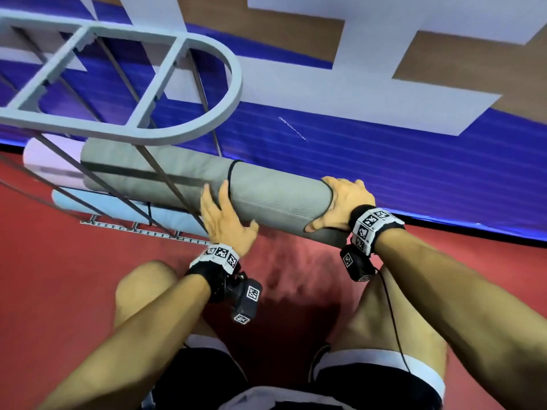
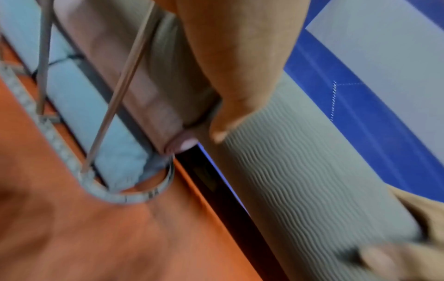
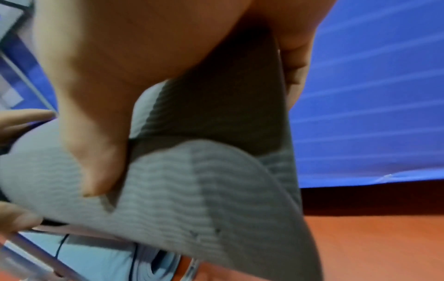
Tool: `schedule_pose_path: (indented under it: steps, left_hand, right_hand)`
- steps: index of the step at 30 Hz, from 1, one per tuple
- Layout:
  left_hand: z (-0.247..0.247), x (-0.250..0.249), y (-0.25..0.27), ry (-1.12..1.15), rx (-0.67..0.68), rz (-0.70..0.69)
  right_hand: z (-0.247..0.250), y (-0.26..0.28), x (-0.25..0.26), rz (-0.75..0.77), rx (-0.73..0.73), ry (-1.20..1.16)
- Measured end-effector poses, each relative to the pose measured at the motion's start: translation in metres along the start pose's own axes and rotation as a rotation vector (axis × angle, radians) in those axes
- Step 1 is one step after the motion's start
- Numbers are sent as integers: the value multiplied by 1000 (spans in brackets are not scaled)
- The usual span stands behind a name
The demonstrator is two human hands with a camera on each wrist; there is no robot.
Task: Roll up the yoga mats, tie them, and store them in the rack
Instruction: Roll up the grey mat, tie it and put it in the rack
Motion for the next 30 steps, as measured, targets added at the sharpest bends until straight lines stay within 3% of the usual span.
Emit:
schedule_pose_path:
  steps: [2,3,4,6,7,8,11,14,19,22,24,27,30]
  left_hand:
    - [-1,12,26,274,-122,207]
    - [-10,23,37,405,-110,375]
    - [-31,32,51,551,-6,570]
    - [-86,28,82,892,356,898]
    - [-104,16,92,1051,494,987]
    - [-112,2,93,1194,544,1031]
    - [-115,-22,73,1470,397,1012]
    - [-93,-20,46,1506,231,923]
    - [-39,1,5,1552,91,784]
    - [-22,3,7,1503,109,751]
    - [-26,7,21,1447,192,814]
    - [-36,33,32,1452,200,974]
    - [-44,53,29,1369,216,1021]
  right_hand:
    - [3,-1,1,11,0,-42]
    - [3,0,1,12,6,-65]
    - [3,1,2,9,14,-87]
    - [-1,3,4,16,22,-105]
    - [-4,5,5,22,22,-109]
    - [-6,7,6,27,17,-113]
    - [-5,12,13,51,-25,-131]
    - [17,9,41,119,-84,-141]
    - [47,-2,121,233,-158,-224]
    - [39,-13,170,269,-174,-504]
    - [13,-21,185,265,-120,-685]
    - [-27,-23,166,174,-99,-718]
    - [-45,-27,117,-30,-159,-879]
Point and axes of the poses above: each hand's wrist, its own y-axis away from the middle knuckle, its own z-axis out of the back of the hand, x = y × z, the point moved 10 cm from there along -y, towards the middle knuckle, and after that the axes turned 3 degrees about x, right-handed, at the moved point
